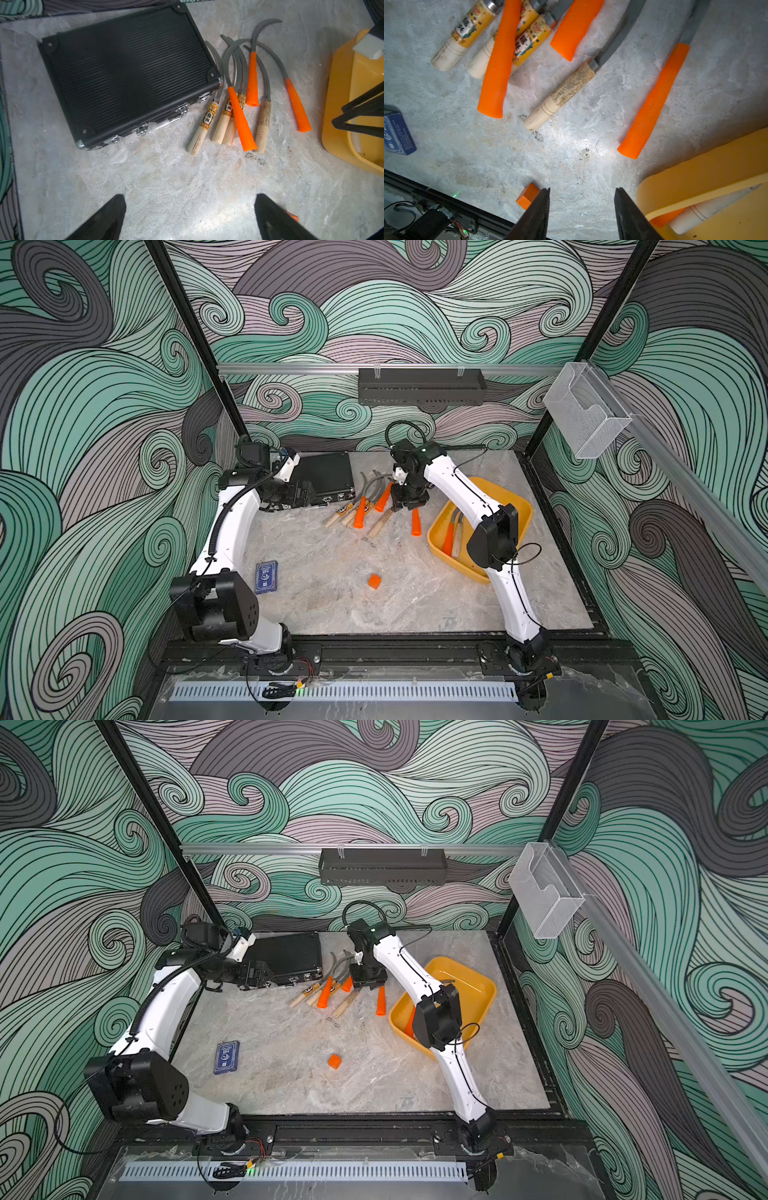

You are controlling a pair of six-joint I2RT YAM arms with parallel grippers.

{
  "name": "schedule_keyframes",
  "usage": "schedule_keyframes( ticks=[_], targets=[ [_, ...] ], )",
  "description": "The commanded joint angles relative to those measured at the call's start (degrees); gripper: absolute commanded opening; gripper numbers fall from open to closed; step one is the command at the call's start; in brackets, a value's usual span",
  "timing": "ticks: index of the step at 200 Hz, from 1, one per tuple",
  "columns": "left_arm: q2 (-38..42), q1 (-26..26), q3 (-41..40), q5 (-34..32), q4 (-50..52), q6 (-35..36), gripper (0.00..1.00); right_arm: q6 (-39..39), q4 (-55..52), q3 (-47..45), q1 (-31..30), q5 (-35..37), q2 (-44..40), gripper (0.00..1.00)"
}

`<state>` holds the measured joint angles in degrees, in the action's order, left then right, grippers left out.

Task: Put small sickles into storage boxes
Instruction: Pick up the sickle at the center of the board.

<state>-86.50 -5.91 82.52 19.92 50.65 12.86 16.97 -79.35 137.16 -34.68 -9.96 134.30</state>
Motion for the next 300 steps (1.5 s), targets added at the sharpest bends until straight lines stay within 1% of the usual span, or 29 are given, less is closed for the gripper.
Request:
schedule_keyframes(
  ticks=[1, 18, 32, 50, 83, 100, 133, 155, 170, 185, 204, 232, 256, 281, 300],
  targets=[
    [-1.5, 0.8, 3.2, 3.2, 3.6, -1.6, 0.96, 0.5, -0.4, -1.2, -0.6, 0.1, -0.6, 0.52],
    [-2.0, 1.8, 3.8, 3.3, 4.1, -2.1, 0.96, -0.1, 0.0, -3.5, 0.1, 2.1, -2.6, 0.52],
    [-2.9, 2.9, 4.6, 3.0, 4.7, -2.2, 0.96, -0.4, -0.2, -4.3, 1.2, 1.5, -3.6, 0.52],
    [-4.8, 5.0, 7.1, 1.1, 6.0, -2.5, 0.96, -0.4, -0.1, -6.1, 2.5, 1.4, -5.6, 0.52],
    [-9.0, 10.9, 11.3, -2.5, 8.3, -1.8, 0.96, -0.7, 0.1, -11.2, 4.4, 2.3, -11.7, 0.51],
    [-11.7, 13.4, 13.2, -3.5, 8.5, -3.0, 0.96, -1.1, 0.2, -13.1, 5.3, 3.5, -15.0, 0.51],
    [-18.3, 15.1, 19.1, -3.4, 11.3, -5.8, 0.94, -1.1, 0.2, -15.8, 7.2, 3.8, -19.6, 0.51],
    [-22.1, 15.6, 24.5, -4.5, 16.5, -5.3, 0.93, -1.2, 0.4, -16.7, 7.7, 3.5, -20.5, 0.51],
    [-23.6, 15.7, 27.0, -6.7, 18.6, -5.6, 0.93, -0.9, 0.4, -15.9, 7.5, 2.6, -19.6, 0.51],
    [-23.3, 15.7, 27.2, -8.4, 18.7, -5.2, 0.94, -0.5, 0.5, -14.7, 7.2, 2.3, -18.0, 0.51],
    [-20.8, 15.6, 25.1, -9.8, 16.4, -3.9, 0.95, -0.7, 0.4, -11.7, 6.2, 2.7, -14.6, 0.51],
    [-17.0, 15.4, 21.3, -13.4, 13.1, -3.6, 0.97, -0.1, -0.5, -7.0, 4.6, 5.3, -9.6, 0.51],
    [-14.4, 14.8, 18.5, -14.0, 11.9, -2.7, 0.98, 1.5, -1.0, -5.5, 4.1, 5.3, -5.8, 0.51],
    [-11.5, 14.2, 15.3, -13.0, 10.3, -2.1, 0.98, 0.8, -1.1, -4.0, 3.2, 5.3, -1.6, 0.51],
    [-10.3, 13.7, 14.5, -12.3, 9.7, -2.2, 0.98, 0.8, -2.3, -1.7, 2.7, 7.1, 1.2, 0.51]
  ],
)
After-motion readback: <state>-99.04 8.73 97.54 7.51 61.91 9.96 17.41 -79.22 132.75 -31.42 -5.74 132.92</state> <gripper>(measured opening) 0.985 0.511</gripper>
